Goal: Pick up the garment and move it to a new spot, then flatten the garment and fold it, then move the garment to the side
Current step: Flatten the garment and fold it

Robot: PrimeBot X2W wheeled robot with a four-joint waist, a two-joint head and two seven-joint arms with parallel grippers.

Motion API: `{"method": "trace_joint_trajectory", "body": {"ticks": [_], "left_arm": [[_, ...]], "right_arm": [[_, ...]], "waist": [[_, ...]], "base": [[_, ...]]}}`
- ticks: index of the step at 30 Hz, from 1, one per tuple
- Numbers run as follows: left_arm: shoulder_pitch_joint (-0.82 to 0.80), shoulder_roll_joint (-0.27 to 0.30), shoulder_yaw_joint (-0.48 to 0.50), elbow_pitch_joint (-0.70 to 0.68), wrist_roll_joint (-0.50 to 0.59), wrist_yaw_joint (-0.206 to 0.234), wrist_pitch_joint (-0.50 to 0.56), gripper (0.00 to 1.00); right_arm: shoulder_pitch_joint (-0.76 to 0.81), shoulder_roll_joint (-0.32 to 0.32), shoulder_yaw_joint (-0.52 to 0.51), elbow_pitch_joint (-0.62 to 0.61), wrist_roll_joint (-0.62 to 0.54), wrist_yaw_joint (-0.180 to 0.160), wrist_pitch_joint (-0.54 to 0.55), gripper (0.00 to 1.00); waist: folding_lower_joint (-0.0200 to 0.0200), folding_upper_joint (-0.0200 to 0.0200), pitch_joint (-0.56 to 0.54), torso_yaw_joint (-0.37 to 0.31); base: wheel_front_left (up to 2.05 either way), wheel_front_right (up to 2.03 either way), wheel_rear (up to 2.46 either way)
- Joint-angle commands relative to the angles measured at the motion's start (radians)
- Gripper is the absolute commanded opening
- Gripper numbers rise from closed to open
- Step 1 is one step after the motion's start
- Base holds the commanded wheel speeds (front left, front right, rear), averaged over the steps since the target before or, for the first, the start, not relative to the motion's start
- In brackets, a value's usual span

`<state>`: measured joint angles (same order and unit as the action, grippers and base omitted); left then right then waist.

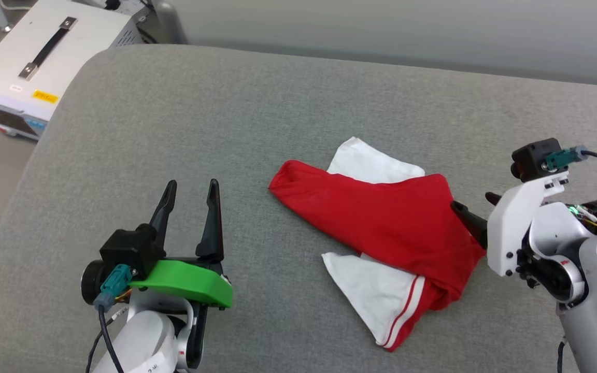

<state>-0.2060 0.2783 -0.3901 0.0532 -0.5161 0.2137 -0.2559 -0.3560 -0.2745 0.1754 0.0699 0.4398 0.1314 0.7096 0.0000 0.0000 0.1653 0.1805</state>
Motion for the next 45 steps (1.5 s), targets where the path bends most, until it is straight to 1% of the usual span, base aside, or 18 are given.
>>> {"method": "trace_joint_trajectory", "body": {"ticks": [1,3,4,8,12,13,14,15,20,24,28,30,33,36,39,43,45], "left_arm": [[-0.017,-0.01,0.006,0.002,0.019,-0.012,-0.005,1.0],[-0.017,-0.023,0.017,0.007,0.027,-0.024,-0.005,1.0],[-0.019,-0.036,0.027,0.011,0.037,-0.036,-0.006,1.0],[-0.02,-0.062,0.046,0.024,0.056,-0.06,-0.006,1.0],[-0.017,-0.083,0.065,0.034,0.076,-0.077,-0.006,1.0],[-0.015,-0.089,0.07,0.036,0.081,-0.081,-0.006,1.0],[-0.014,-0.092,0.074,0.039,0.084,-0.085,-0.006,1.0],[-0.013,-0.094,0.079,0.041,0.087,-0.088,-0.006,1.0],[0.001,-0.103,0.101,0.052,0.106,-0.101,-0.006,1.0],[0.009,-0.102,0.109,0.062,0.116,-0.107,-0.006,1.0],[0.02,-0.097,0.113,0.07,0.122,-0.109,-0.006,1.0],[0.026,-0.092,0.113,0.075,0.123,-0.109,-0.006,1.0],[0.037,-0.087,0.112,0.078,0.123,-0.106,-0.003,1.0],[0.048,-0.08,0.11,0.079,0.122,-0.104,0.004,1.0],[0.059,-0.074,0.109,0.078,0.12,-0.101,0.014,1.0],[0.071,-0.067,0.106,0.076,0.117,-0.098,0.027,1.0],[0.078,-0.064,0.104,0.076,0.115,-0.096,0.032,1.0]], "right_arm": [[-0.034,-0.014,0.02,0.017,0.012,-0.001,0.021,1.0],[-0.075,-0.028,0.053,0.051,0.029,-0.001,0.054,1.0],[-0.113,-0.042,0.085,0.09,0.04,-0.001,0.078,1.0],[-0.176,-0.064,0.146,0.176,0.047,-0.001,0.109,1.0],[-0.208,-0.054,0.178,0.257,0.071,-0.001,0.133,1.0],[-0.215,-0.053,0.184,0.271,0.075,-0.001,0.136,0.43],[-0.22,-0.052,0.189,0.278,0.08,-0.001,0.135,0.17],[-0.224,-0.051,0.191,0.283,0.086,-0.001,0.131,0.0],[-0.255,-0.057,0.179,0.273,0.103,-0.001,0.069,0.0],[-0.251,-0.062,0.12,0.25,0.112,-0.001,0.011,0.0],[-0.2,-0.064,0.014,0.216,0.1,-0.001,-0.042,0.0],[-0.149,-0.061,-0.052,0.195,0.083,-0.001,-0.06,0.0],[-0.043,-0.039,-0.166,0.146,0.054,-0.001,-0.077,0.0],[0.074,0.002,-0.273,0.086,0.023,-0.001,-0.085,0.0],[0.207,0.065,-0.369,0.013,-0.018,-0.001,-0.08,0.0],[0.369,0.159,-0.455,-0.066,-0.057,-0.001,-0.056,0.0],[0.438,0.189,-0.478,-0.088,-0.068,-0.001,-0.046,0.0]], "waist": [[0.0,0.0,0.049,0.06],[0.0,0.0,0.056,0.073],[0.0,0.0,0.064,0.083],[0.0,0.0,0.072,0.093],[0.0,0.0,0.073,0.093],[0.0,0.0,0.073,0.092],[0.0,0.0,0.073,0.091],[0.0,0.0,0.072,0.088],[0.0,0.0,0.059,0.063],[0.0,0.0,0.039,0.035],[0.0,0.0,0.016,0.001],[0.0,0.0,0.005,-0.015],[0.0,0.0,-0.011,-0.04],[0.0,0.0,-0.022,-0.061],[0.0,0.0,-0.028,-0.08],[0.0,0.0,-0.032,-0.098],[0.0,0.0,-0.035,-0.105]], "base": [[0.0,0.0,0.0],[0.0,0.0,0.0],[0.0,0.0,0.0],[0.0,0.0,0.0],[0.0,0.0,0.0],[0.0,0.0,0.0],[0.0,0.0,0.0],[0.0,0.0,0.0],[0.0,0.0,0.0],[0.0,0.0,0.0],[0.0,0.0,0.0],[0.0,0.0,0.0],[0.0,0.0,0.0],[0.0,0.0,0.0],[0.0,0.0,0.0],[0.0,0.0,0.0],[0.0,0.0,0.0]]}}
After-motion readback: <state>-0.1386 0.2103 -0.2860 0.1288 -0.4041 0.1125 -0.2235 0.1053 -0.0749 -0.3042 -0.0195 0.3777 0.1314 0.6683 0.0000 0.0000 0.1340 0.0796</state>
